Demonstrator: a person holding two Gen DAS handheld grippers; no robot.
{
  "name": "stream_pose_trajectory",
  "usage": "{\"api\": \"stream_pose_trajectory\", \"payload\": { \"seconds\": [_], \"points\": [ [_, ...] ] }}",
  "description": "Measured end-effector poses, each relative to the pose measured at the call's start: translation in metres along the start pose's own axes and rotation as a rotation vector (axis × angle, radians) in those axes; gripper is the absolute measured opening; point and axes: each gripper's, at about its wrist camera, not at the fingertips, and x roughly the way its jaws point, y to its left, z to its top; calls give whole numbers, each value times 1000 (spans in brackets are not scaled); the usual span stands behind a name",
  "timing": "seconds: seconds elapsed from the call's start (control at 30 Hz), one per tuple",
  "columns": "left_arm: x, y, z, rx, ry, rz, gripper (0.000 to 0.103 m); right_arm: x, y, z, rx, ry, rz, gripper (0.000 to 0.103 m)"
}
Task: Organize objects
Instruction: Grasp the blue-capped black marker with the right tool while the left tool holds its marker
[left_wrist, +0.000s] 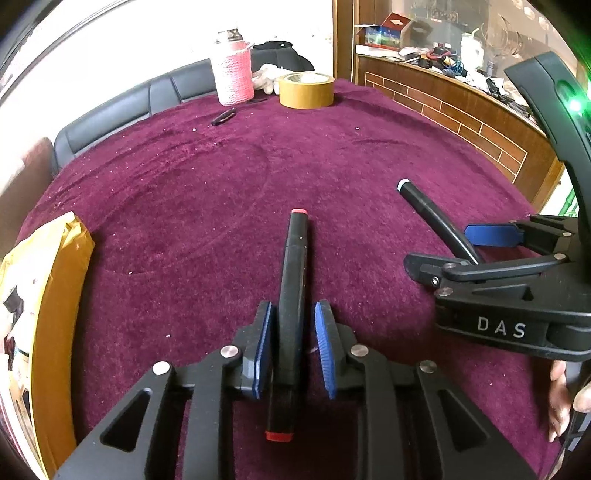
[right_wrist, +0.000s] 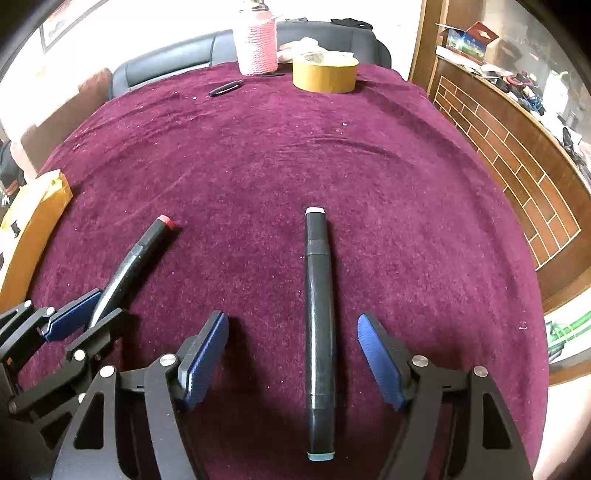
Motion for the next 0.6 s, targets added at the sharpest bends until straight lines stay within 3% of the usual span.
{"api": "stream_pose_trajectory", "payload": {
  "seconds": [0.13,0.27,0.3,0.43,0.6],
  "points": [
    [0,1,0,-6,-2,-5,24,-3,1,-2,7,-16,-4,67],
    [0,2,0,-15,-1,9,33,-8,6,-4,-15,-13,3,34],
    [0,5,0,-28,1,17,43,-9,7,-5,-20,-11,3,30],
    [2,12,0,-56,10,-11,61,-11,8,-8,-22,-5,9,28],
    [4,10,0,-54,17,5,69,-12,9,-10,-16,3,12,28]
  ]
}}
